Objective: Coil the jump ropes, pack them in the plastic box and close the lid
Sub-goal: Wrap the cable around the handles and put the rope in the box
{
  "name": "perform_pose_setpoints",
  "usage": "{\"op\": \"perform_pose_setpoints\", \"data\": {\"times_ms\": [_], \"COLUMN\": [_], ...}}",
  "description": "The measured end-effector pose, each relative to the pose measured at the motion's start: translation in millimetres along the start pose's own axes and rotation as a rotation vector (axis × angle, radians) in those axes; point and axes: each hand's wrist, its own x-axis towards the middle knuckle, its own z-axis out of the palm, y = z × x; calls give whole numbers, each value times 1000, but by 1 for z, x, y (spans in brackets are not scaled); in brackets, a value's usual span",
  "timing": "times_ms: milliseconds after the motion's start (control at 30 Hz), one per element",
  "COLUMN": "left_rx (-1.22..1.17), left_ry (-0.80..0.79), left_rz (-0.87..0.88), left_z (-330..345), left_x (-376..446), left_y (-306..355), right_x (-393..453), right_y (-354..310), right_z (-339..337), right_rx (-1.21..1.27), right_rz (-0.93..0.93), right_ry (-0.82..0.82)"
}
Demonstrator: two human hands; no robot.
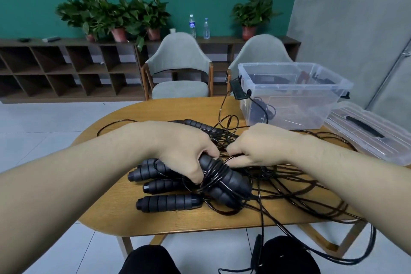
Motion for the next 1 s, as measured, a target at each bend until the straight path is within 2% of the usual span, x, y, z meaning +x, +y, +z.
{"op": "perform_pose_setpoints", "data": {"times_ms": [133,233,367,533,600,733,800,867,933,1000], "left_rx": [309,530,407,232,125,-305,-532,-796,-1038,-1182], "left_ry": [16,173,453,601,659,736,791,838,824,793], "left_rz": [-210,-341,-478,-525,-529,-493,-415,-313,-196,-97], "left_z": [1,7,8,11,12,13,15,16,18,22], "left_x": [7,10,14,15,16,17,18,17,14,13], "left_y": [0,-10,-29,-47,-54,-59,-55,-49,-44,-40], "right_x": [3,6,7,6,5,1,1,2,1,-1], "right_y": [-1,0,-12,-27,-35,-46,-53,-54,-48,-40], "right_z": [-16,-27,-26,-12,-5,10,15,16,14,13], "right_rx": [-87,-69,9,130,212,322,362,514,627,721], "right_rz": [25,75,143,217,226,271,293,311,305,264], "right_ry": [25,132,244,276,302,398,430,450,474,477]}}
